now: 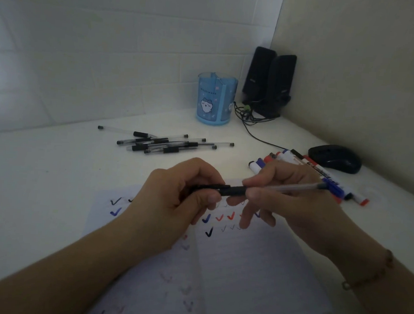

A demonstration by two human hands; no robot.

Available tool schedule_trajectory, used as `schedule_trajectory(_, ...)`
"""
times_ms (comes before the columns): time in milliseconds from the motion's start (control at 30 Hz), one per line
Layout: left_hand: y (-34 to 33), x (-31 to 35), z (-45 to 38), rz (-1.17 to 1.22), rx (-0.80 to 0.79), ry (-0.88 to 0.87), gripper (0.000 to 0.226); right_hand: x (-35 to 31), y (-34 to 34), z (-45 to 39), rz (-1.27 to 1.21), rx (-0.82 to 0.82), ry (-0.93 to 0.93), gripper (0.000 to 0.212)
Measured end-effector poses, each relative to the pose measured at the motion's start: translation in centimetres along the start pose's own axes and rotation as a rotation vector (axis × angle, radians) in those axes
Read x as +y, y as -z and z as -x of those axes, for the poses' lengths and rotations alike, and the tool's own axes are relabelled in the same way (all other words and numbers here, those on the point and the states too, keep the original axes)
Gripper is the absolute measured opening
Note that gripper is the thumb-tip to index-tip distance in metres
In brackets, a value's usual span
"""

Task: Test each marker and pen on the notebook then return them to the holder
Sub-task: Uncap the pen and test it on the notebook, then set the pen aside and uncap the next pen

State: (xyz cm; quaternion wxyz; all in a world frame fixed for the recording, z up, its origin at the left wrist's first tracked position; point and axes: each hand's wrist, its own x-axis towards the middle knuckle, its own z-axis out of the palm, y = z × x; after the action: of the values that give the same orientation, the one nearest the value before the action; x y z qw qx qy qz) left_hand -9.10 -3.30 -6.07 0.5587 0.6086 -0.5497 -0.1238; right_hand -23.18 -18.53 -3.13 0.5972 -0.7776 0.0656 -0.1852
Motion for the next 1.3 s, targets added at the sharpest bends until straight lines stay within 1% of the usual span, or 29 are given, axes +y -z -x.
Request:
schedule_trajectory(133, 0.0, 0.3, 0.1, 0.102, 0.026, 0.015, 0.007, -0.3, -0.4, 0.0, 0.015, 0.007, 0.0, 0.019)
schedule_trajectory(233, 0.1, 0.2, -0.1, 0.095, 0.037, 0.02, 0.009, -0.5, -1.0, 0.1, 0.057, 0.031, 0.024, 0.019)
schedule_trajectory(333, 0.6, -0.5, -0.8, -0.001, 0.008, 0.027, 0.013, -0.5, -1.7, 0.1, 0.082, 0.1, 0.044, 0.014)
schedule_trajectory(433, 0.4, -0.4, -1.5, -0.121, -0.003, -0.009, 0.015, -0.4, -1.8, -0.2, 0.129, 0.182, 0.036, 0.015)
schedule_trajectory(500, 0.2, -0.3, -1.8, -0.222, -0.007, -0.026, 0.018, -0.1, -1.5, -0.3, 0.102, 0.213, 0.012, 0.015)
schedule_trajectory(533, 0.1, -0.2, -1.8, -0.283, -0.037, -0.02, 0.02, 0.0, -1.2, -0.2, 0.09, 0.222, -0.008, 0.013)
schedule_trajectory(567, 0.0, 0.0, -1.9, -0.349, -0.093, 0.005, 0.026, 0.1, -0.8, -0.1, 0.086, 0.226, -0.03, 0.012)
schedule_trajectory(600, 0.1, 0.2, -1.9, -0.416, -0.165, 0.053, 0.036, 0.2, -0.4, -0.1, 0.091, 0.226, -0.058, 0.01)
schedule_trajectory(667, 0.3, 1.0, -2.4, -0.538, -0.308, 0.182, 0.056, 0.0, 0.6, 0.0, 0.142, 0.232, -0.12, 0.004)
schedule_trajectory(700, 0.4, 1.7, -2.8, -0.599, -0.376, 0.237, 0.061, -0.3, 1.0, 0.2, 0.175, 0.232, -0.14, 0.009)
schedule_trajectory(733, 0.7, 2.2, -3.5, -0.686, -0.462, 0.286, 0.059, -0.6, 1.5, 0.5, 0.196, 0.223, -0.155, 0.016)
schedule_trajectory(800, 0.6, 4.0, -5.3, -0.946, -0.709, 0.402, 0.049, -1.2, 2.1, 1.9, 0.218, 0.188, -0.178, 0.022)
schedule_trajectory(867, -1.1, 6.3, -7.4, -1.21, -0.93, 0.528, 0.044, -1.9, 2.7, 3.9, 0.28, 0.172, -0.176, 0.02)
schedule_trajectory(900, -2.7, 7.3, -8.2, -1.332, -0.995, 0.537, 0.041, -2.1, 3.0, 5.1, 0.312, 0.196, -0.164, 0.017)
schedule_trajectory(933, -4.7, 8.3, -8.8, -1.433, -1.012, 0.493, 0.039, -2.3, 3.6, 6.2, 0.332, 0.242, -0.141, 0.015)
schedule_trajectory(967, -7.0, 8.8, -9.3, -1.496, -0.982, 0.391, 0.036, -2.4, 4.2, 7.4, 0.348, 0.31, -0.1, 0.015)
schedule_trajectory(1000, -9.4, 9.3, -9.5, -1.506, -0.921, 0.248, 0.034, -2.7, 5.1, 8.8, 0.381, 0.392, -0.053, 0.016)
schedule_trajectory(1033, -11.8, 9.9, -9.4, -1.463, -0.845, 0.084, 0.031, -3.0, 6.1, 10.3, 0.422, 0.486, -0.018, 0.018)
schedule_trajectory(1100, -15.8, 10.8, -8.7, -1.262, -0.697, -0.304, 0.028, -3.9, 8.6, 14.3, 0.452, 0.684, 0.008, 0.021)
schedule_trajectory(1133, -17.4, 11.2, -8.1, -1.147, -0.64, -0.511, 0.03, -4.3, 9.8, 16.7, 0.421, 0.765, -0.001, 0.021)
schedule_trajectory(1167, -18.8, 11.7, -7.3, -1.04, -0.596, -0.69, 0.032, -4.7, 10.7, 19.3, 0.377, 0.832, -0.021, 0.021)
schedule_trajectory(1200, -20.1, 12.0, -6.4, -0.914, -0.569, -0.818, 0.034, -4.9, 11.5, 22.0, 0.345, 0.877, -0.051, 0.019)
schedule_trajectory(1233, -21.3, 12.4, -5.5, -0.79, -0.566, -0.888, 0.036, -4.8, 11.9, 24.8, 0.346, 0.906, -0.094, 0.017)
schedule_trajectory(1300, -23.8, 13.1, -3.7, -0.613, -0.612, -0.913, 0.04, -4.1, 12.1, 30.2, 0.439, 0.947, -0.212, 0.013)
